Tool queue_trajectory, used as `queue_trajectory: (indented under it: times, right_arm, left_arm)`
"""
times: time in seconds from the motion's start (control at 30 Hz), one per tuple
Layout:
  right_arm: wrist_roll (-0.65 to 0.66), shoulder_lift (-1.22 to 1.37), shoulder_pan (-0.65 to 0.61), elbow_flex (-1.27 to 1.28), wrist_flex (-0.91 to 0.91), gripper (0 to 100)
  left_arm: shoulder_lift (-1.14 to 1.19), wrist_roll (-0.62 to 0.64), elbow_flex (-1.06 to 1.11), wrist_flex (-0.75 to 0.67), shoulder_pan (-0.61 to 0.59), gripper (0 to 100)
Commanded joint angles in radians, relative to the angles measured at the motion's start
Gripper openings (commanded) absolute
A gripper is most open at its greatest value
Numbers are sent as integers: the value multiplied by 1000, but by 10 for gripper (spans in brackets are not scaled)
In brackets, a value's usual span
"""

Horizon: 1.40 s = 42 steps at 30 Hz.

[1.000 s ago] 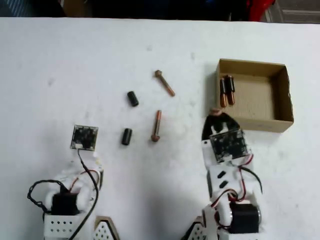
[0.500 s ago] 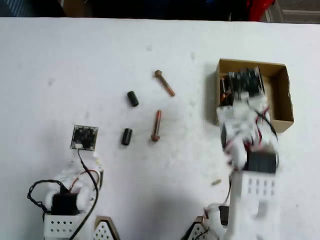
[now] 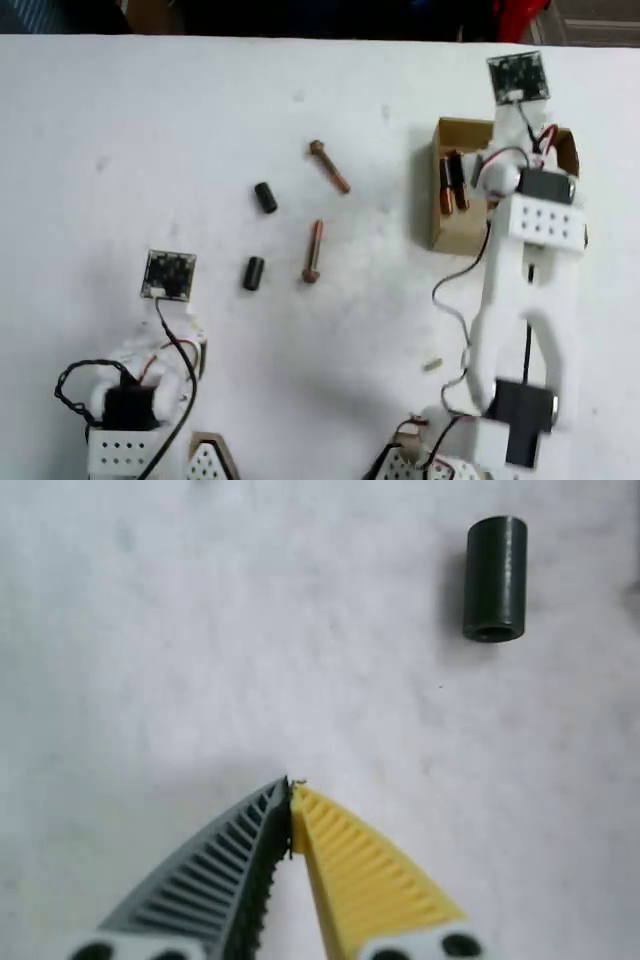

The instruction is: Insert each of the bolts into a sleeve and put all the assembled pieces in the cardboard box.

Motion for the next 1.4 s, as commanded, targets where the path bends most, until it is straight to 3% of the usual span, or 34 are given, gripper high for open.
queue_trajectory:
  times: [0.0,0.43,1.0,1.37]
  right_arm:
    - [9,93,30,-141,-19,17]
    - [12,570,51,-508,-16,16]
    - [12,1079,45,-1165,234,18]
    - [14,1228,-13,-1427,418,18]
  left_arm:
    - [-12,-8,-2,8,7,23]
    - [-12,-8,-2,8,7,23]
    - [-12,-8,-2,8,7,23]
    - [-12,-8,-2,8,7,23]
